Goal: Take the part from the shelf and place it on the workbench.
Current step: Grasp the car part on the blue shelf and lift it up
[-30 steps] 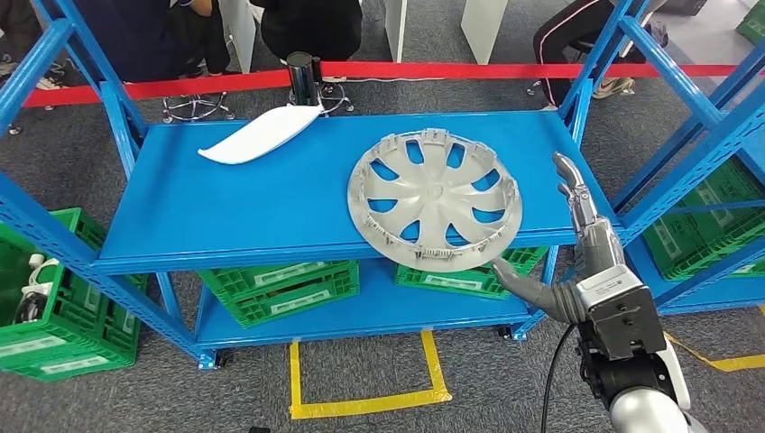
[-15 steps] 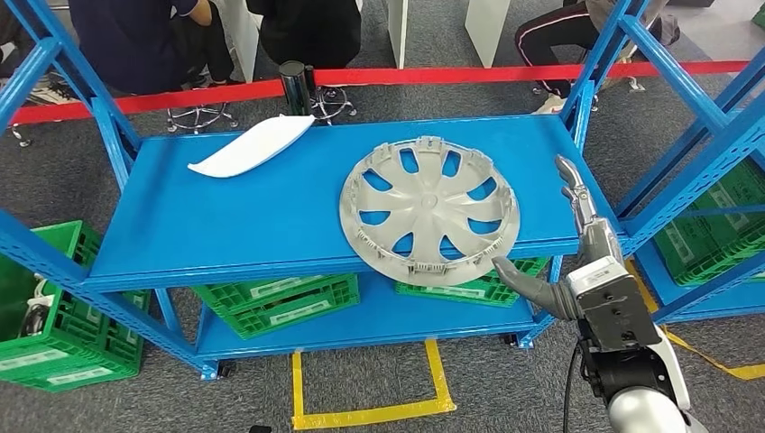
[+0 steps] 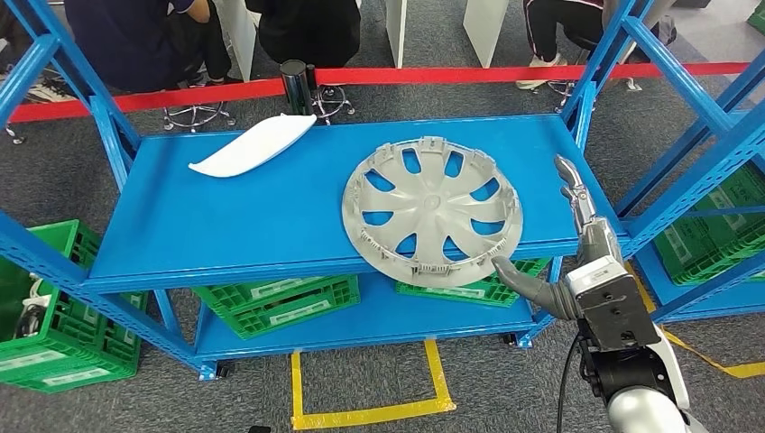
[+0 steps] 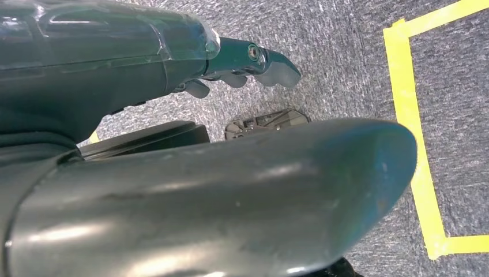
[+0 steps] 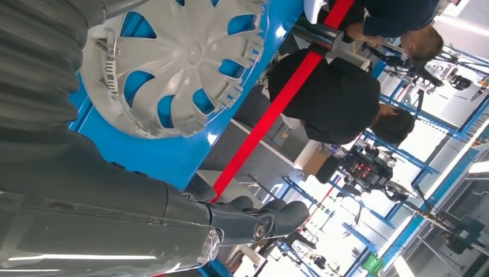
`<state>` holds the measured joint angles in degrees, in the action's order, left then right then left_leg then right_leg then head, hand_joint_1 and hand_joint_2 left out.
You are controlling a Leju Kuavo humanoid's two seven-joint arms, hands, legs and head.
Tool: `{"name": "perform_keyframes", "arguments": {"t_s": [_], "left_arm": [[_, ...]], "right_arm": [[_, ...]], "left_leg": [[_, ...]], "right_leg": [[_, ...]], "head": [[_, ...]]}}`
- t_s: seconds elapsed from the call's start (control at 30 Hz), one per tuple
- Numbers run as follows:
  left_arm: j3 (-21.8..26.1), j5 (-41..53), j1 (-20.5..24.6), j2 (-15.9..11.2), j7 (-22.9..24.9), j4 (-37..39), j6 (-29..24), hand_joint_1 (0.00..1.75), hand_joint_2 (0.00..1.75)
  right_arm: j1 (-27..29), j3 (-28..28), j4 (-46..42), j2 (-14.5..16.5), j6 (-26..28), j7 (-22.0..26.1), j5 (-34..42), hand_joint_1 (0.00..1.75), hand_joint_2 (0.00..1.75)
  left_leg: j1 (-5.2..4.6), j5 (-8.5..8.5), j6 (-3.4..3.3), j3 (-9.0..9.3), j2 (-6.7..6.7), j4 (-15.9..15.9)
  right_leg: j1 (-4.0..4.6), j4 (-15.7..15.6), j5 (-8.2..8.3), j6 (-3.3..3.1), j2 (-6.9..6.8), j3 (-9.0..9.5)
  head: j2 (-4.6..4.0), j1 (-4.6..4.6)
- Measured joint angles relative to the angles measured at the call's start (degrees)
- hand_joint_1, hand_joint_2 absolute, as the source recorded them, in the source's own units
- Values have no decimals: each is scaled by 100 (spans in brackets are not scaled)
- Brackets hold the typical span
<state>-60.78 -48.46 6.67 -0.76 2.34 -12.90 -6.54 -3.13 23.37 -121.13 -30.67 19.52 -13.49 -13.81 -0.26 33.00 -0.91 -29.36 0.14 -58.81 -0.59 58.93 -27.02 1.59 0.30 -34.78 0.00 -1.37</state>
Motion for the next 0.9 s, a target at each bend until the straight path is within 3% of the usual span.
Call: {"name": "perform_keyframes", "arguments": {"t_s": [0.23,0.37,0.47,0.57,0.73,0.9], "left_arm": [[0,0,0,0,4,0,0,0,0],[0,1,0,0,27,0,0,0,0],[-2,37,1,1,56,0,5,0,0],[-16,148,3,2,98,0,27,0,0],[-145,482,46,-13,120,-2,-142,0,0],[-202,433,55,-44,211,2,-227,0,0]], "right_arm": [[-1,0,11,-4,-9,-16,-8,0,175],[-17,2,64,-50,-169,-446,-554,0,175],[-106,39,160,-127,-623,-951,-1322,0,175],[-268,131,387,-208,-1233,-1125,-1837,0,175],[-1207,487,1560,-507,-3075,-1817,-1947,0,175],[-1770,671,2658,-860,-2791,-2178,-1433,0,175]], "left_leg": [[0,1,-1,-6,-1,0],[0,3,-3,-9,-1,0],[0,3,-4,-10,2,1],[0,3,-4,-13,9,2],[1,1,-7,-10,57,3],[0,-2,-12,-5,28,0]], "right_leg": [[0,-14,0,1,0,2],[0,-21,1,2,0,3],[0,-24,3,5,1,4],[-1,-26,4,6,2,5],[-1,-34,23,11,31,5],[-1,-42,30,19,24,7]], "head": [[0,-7],[0,-7],[0,-9],[0,-12],[0,-3],[0,-5]]}}
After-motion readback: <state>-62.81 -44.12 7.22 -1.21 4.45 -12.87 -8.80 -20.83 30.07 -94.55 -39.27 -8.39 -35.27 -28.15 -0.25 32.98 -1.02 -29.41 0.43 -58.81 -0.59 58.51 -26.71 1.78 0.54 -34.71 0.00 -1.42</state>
